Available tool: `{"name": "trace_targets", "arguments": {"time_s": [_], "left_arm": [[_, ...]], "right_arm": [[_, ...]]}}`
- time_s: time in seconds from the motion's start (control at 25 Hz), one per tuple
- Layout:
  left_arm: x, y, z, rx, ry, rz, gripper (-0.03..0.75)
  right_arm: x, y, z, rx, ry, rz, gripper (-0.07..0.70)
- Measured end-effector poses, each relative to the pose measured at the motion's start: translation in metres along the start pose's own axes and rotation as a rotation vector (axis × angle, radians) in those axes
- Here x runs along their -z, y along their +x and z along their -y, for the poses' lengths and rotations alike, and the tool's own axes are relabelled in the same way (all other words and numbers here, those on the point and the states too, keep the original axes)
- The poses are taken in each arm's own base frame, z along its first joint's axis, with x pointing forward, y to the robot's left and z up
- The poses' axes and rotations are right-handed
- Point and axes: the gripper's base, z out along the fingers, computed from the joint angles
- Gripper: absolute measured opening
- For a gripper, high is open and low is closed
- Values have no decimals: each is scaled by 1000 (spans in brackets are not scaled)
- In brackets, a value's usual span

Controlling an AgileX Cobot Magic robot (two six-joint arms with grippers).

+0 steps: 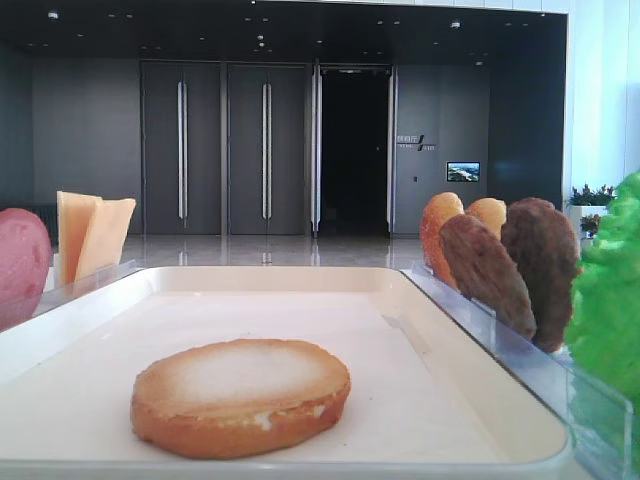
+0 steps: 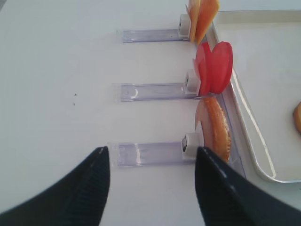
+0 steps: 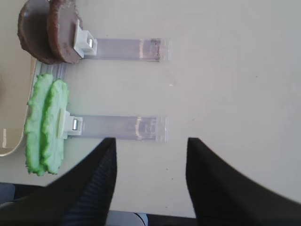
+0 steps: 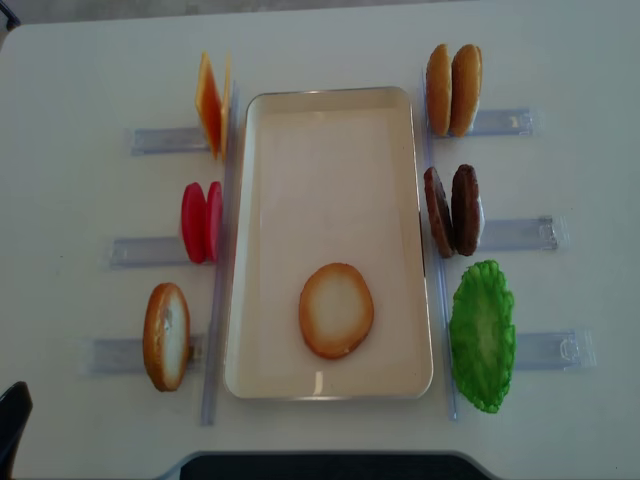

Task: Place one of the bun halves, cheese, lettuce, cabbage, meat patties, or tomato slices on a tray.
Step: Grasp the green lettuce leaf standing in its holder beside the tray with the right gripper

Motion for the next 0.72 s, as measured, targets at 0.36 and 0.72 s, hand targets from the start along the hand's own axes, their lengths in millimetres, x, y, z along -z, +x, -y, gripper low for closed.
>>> {"name": "trace_targets", "arguments": {"time_s": [0.36,0.72], "left_arm": [[0,0,0,0,0,0,447],[0,0,0,0,0,0,447]], "right_arm": [[-42,-27,0,-11,13,-215,357],[-46,-29,1,-3,13,-236,357]]}}
